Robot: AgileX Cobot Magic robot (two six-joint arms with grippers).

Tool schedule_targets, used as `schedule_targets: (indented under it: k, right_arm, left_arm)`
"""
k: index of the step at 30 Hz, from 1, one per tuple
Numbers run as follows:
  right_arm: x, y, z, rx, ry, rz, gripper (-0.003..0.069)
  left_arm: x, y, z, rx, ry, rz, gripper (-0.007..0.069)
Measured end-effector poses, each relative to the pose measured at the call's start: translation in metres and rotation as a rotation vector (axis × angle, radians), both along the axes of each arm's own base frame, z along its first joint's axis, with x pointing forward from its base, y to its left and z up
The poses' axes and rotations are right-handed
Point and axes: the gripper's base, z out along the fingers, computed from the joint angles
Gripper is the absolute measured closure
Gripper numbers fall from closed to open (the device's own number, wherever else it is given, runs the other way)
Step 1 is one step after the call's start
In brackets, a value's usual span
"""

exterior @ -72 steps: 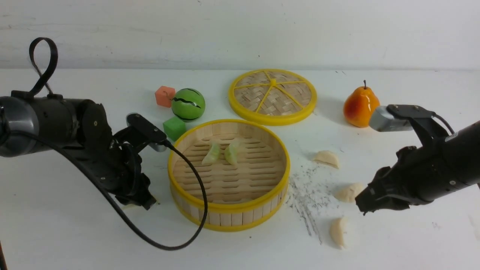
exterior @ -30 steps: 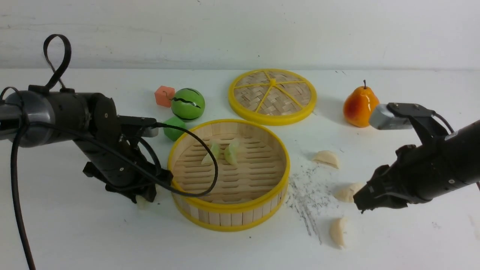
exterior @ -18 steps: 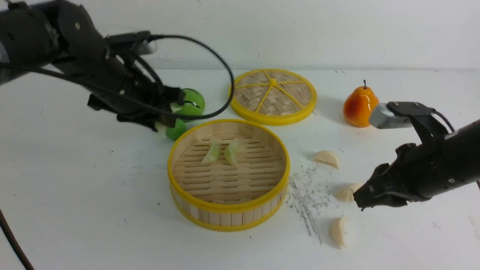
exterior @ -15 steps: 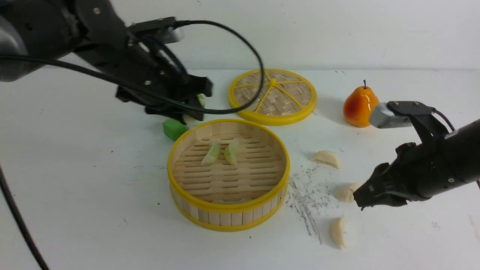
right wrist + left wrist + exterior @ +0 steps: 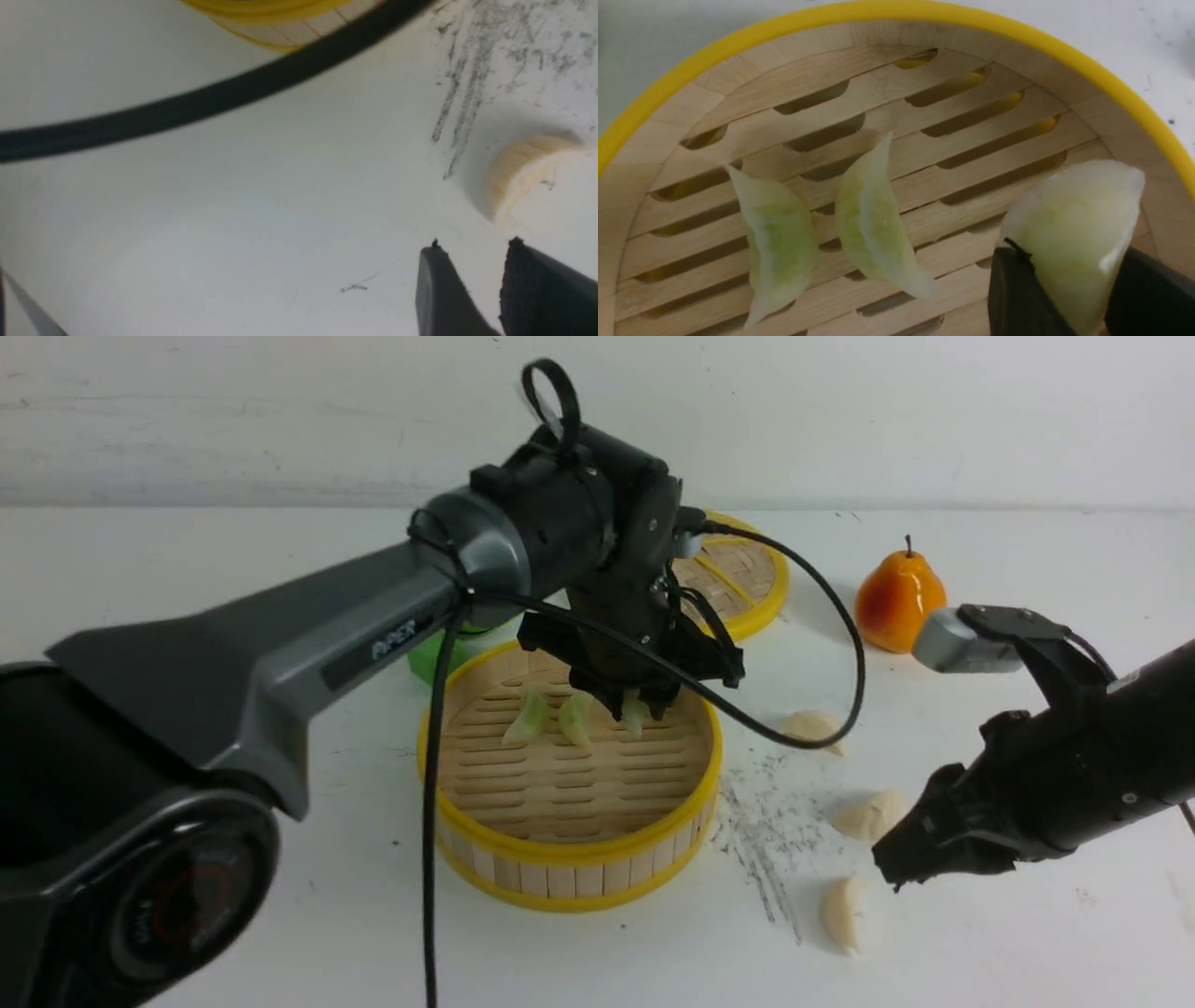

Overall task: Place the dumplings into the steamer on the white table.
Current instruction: 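Place the dumpling into the bamboo steamer basket with the left gripper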

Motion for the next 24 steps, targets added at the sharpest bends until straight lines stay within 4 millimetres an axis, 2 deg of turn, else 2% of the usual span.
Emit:
schedule_targets:
  k: [4, 11, 16, 20, 24]
  right_arm:
    - [-0.002, 0.002, 0.001, 0.025, 0.022, 0.005, 0.0448]
    - [-0.002, 0.003, 0.002, 0.044, 0.024, -0.003, 0.0445]
    - [-0.002, 0.003, 0.002, 0.045, 0.026, -0.002, 0.0439]
    - [-0.002, 0.003, 0.002, 0.045, 0.03, 0.002, 0.0435]
    - [-0.002, 0.0, 0.005, -0.004, 0.005, 0.034, 0.0428]
  left_arm:
    - [0.005, -0.001, -0.018, 0.015, 0.03, 0.06, 0.0391]
    - [0.007, -0.002, -0.023, 0.008, 0.033, 0.074, 0.0388]
    - [0.007, -0.002, -0.023, 0.004, 0.028, 0.073, 0.0312]
    - [0.007, -0.002, -0.015, -0.007, 0.013, 0.073, 0.0256]
    - [0.002, 0.002, 0.009, -0.009, -0.022, 0.058, 0.0287]
